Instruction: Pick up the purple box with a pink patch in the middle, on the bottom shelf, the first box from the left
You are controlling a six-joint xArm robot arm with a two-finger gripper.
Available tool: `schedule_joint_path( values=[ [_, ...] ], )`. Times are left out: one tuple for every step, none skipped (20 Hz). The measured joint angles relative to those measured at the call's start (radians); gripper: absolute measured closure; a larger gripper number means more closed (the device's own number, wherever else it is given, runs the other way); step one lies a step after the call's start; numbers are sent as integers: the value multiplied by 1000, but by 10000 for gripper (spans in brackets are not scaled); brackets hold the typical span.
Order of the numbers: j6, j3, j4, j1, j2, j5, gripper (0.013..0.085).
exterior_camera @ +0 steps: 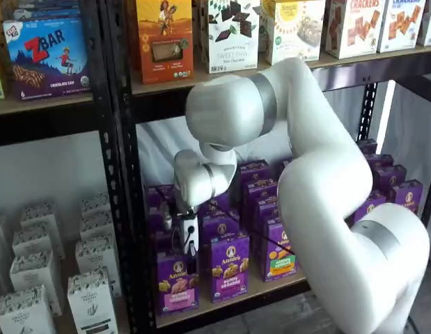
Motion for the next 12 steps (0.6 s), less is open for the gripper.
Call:
schedule_joint_path(
  values=[
    [1, -4, 0, 1, 4, -2, 130],
    [3, -9, -1, 2, 9, -1, 130],
    [5, -14, -2, 3, 13, 1, 130],
    [7, -19, -4, 3, 16, 3, 130],
    [10, -23, -7, 4, 19, 4, 130],
    [12, -28, -10, 4, 23, 5, 130],
    [12, -31, -10, 4, 26, 5, 170],
    [11, -33, -9, 4, 27, 6, 170],
    [12, -36, -9, 4, 29, 8, 210],
    [13, -38, -10, 4, 31, 10, 210],
    [15, -41, -11, 4, 32, 13, 250],
    [16, -44, -13, 5, 34, 16, 250]
  ],
)
